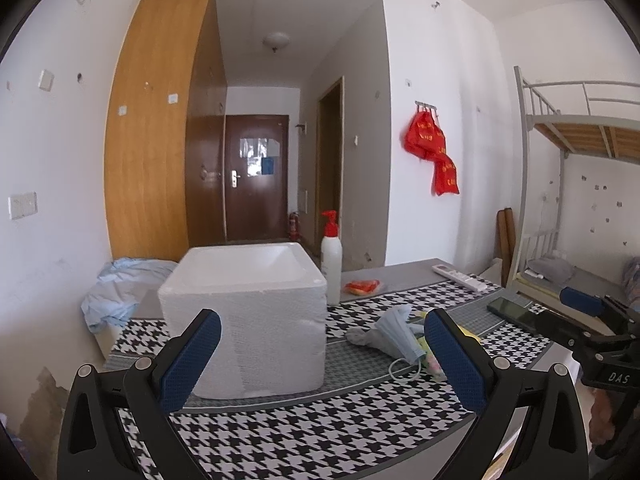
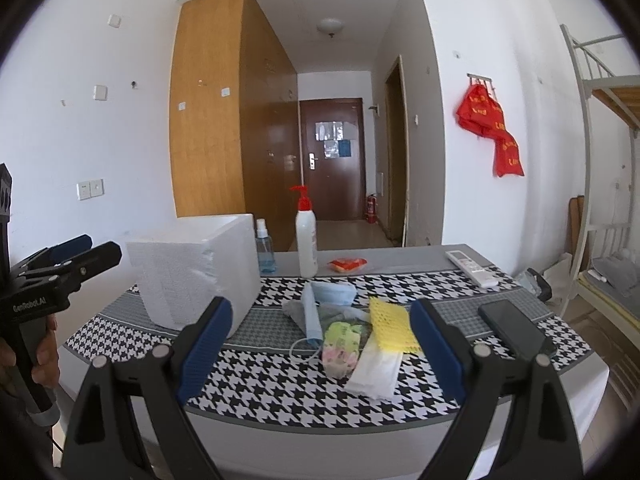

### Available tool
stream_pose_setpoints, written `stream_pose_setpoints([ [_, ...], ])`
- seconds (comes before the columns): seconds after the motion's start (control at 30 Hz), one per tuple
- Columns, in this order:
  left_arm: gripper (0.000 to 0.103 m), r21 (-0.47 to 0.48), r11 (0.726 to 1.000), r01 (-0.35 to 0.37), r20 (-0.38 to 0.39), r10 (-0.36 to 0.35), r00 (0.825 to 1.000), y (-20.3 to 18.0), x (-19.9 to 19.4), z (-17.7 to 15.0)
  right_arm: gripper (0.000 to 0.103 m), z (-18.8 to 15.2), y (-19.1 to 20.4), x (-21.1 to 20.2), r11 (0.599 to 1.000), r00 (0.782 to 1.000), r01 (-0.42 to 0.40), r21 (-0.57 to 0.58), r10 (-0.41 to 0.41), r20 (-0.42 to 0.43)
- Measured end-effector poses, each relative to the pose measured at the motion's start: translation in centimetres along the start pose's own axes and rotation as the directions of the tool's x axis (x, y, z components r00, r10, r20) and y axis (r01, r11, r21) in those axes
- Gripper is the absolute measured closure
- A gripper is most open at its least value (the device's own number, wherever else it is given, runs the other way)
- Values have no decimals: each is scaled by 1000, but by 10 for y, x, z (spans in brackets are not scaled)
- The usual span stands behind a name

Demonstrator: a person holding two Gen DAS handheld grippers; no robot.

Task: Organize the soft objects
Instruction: 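Reach the left tool to the blue mask while the right tool approaches the yellow mesh sleeve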

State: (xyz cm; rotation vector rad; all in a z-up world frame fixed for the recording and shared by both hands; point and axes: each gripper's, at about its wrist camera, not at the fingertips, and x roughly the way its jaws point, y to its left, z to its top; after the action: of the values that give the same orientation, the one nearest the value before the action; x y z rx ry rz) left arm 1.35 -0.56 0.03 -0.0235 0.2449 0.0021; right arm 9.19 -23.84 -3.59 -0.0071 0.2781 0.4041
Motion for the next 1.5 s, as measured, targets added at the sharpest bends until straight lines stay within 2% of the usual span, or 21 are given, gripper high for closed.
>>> stream_pose_setpoints([
  [0.4,1,12,998,60,-65,-60,996,-21,33,1,10,-6,-31,13,998,997,61,35,-59,-55],
  [0.93,1,42,989,140,-155,-132,979,-57,80,1,10,-14,-59,39,994,988,95,61,-86,-131],
  [1.5,1,37,988,147,-286,-130,949,-75,135,-11,10,-16,-83,74,992,976,103,79,-86,-199],
])
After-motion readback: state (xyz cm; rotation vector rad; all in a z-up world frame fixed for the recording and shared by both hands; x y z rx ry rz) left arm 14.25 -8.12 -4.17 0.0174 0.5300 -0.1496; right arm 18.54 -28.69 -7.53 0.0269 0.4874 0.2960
